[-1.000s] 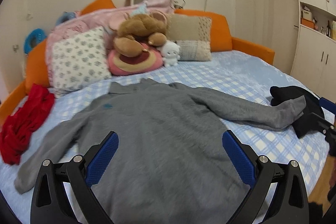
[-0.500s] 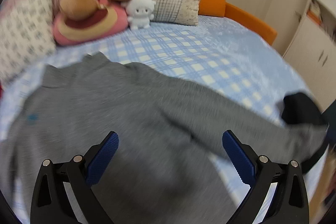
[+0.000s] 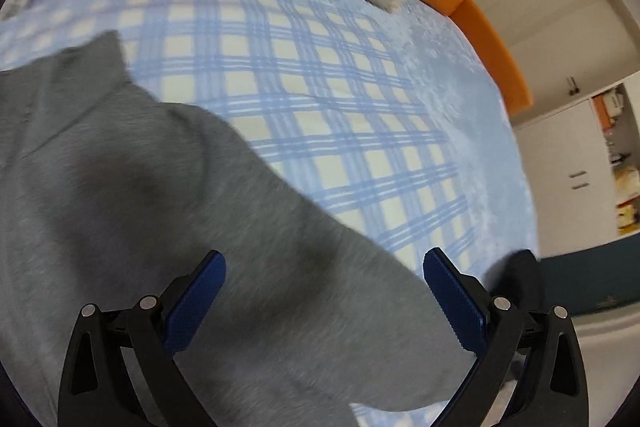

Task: Fold large clothes
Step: 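Grasp the grey hoodie sleeve cuff with the right gripper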

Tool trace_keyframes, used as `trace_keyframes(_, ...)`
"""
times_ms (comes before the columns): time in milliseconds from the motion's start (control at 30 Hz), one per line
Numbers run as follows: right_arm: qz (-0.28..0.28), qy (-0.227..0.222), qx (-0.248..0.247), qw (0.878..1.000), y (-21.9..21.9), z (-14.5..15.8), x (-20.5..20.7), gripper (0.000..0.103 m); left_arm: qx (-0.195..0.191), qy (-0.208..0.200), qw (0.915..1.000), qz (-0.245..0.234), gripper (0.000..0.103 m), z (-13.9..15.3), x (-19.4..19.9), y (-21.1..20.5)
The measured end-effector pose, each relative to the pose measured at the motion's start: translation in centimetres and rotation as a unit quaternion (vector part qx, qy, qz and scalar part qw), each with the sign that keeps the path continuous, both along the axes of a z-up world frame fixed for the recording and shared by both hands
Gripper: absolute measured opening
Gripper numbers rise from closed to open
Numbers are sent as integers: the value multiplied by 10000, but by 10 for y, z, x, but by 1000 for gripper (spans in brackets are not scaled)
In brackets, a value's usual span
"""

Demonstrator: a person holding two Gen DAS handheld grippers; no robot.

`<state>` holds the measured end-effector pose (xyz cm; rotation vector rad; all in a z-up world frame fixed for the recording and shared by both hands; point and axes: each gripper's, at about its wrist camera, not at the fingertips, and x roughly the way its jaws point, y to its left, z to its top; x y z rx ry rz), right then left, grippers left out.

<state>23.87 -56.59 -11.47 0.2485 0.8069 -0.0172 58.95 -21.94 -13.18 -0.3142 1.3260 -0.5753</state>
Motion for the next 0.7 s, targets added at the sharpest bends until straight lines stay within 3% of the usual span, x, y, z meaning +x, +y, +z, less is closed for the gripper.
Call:
trace_keyframes(100, 199, -45, 208, 9996, 1, 3, 3, 8, 398, 212, 9986, -264, 100, -11, 13, -14)
trace_keyframes(267, 396, -303, 71, 9987, 8, 19, -5, 8, 1052, 551, 9923, -367, 100, -40, 35, -27)
trace_keyframes(400, 536, -409, -40, 9977, 18, 24, -11, 8, 1407, 485, 9882, -354, 100, -43, 50, -40)
trace_keyframes(567, 812, -678, 131, 9943, 30, 28, -15, 8, 1368, 490, 9894, 56, 100, -44, 62, -38)
trace_keyframes(700, 1423, -1155, 805, 9798, 44, 47, -27, 7, 1205, 176, 9923, 227, 100, -46, 69, -32)
